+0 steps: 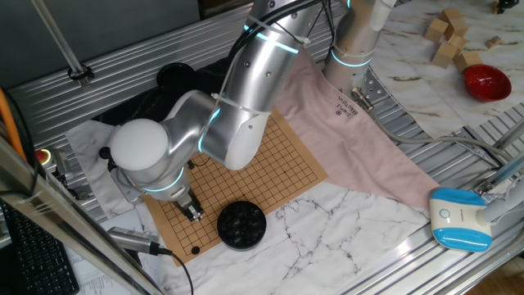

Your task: Play the first move as black on the 3-4 point in the upper right corner of the Go board

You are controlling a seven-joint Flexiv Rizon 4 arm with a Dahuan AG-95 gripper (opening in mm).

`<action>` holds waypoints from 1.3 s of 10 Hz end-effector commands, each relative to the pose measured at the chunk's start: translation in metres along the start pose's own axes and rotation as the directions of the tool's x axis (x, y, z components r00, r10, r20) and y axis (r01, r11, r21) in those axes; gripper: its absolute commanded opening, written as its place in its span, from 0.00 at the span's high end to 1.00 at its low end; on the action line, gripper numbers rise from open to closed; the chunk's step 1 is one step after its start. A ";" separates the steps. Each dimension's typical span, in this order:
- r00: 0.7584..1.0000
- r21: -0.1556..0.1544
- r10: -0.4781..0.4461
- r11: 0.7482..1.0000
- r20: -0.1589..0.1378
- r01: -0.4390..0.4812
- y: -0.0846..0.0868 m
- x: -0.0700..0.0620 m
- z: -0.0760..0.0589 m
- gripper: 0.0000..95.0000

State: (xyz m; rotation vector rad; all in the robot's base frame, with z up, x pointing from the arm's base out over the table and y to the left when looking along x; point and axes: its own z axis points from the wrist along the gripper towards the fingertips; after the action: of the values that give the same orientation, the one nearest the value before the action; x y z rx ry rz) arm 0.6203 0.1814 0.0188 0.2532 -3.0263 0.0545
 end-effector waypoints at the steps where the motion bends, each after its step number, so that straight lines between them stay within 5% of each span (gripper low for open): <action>1: 1.000 -0.030 0.006 1.000 0.004 -0.006 0.001 -0.003 -0.004 0.00; 3: 1.000 -0.066 0.005 0.998 0.013 -0.004 0.001 -0.007 -0.013 0.00; 5: 0.999 -0.064 0.032 0.997 0.012 -0.031 0.002 -0.007 -0.026 0.80; 6: 0.999 -0.064 0.042 0.997 0.010 -0.041 0.002 -0.007 -0.030 1.00; 13: 0.999 -0.058 0.043 0.997 0.026 -0.041 0.011 -0.002 -0.088 1.00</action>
State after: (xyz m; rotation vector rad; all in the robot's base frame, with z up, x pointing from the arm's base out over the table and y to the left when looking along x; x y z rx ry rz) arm 0.6278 0.1961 0.1076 0.1899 -3.0596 -0.0328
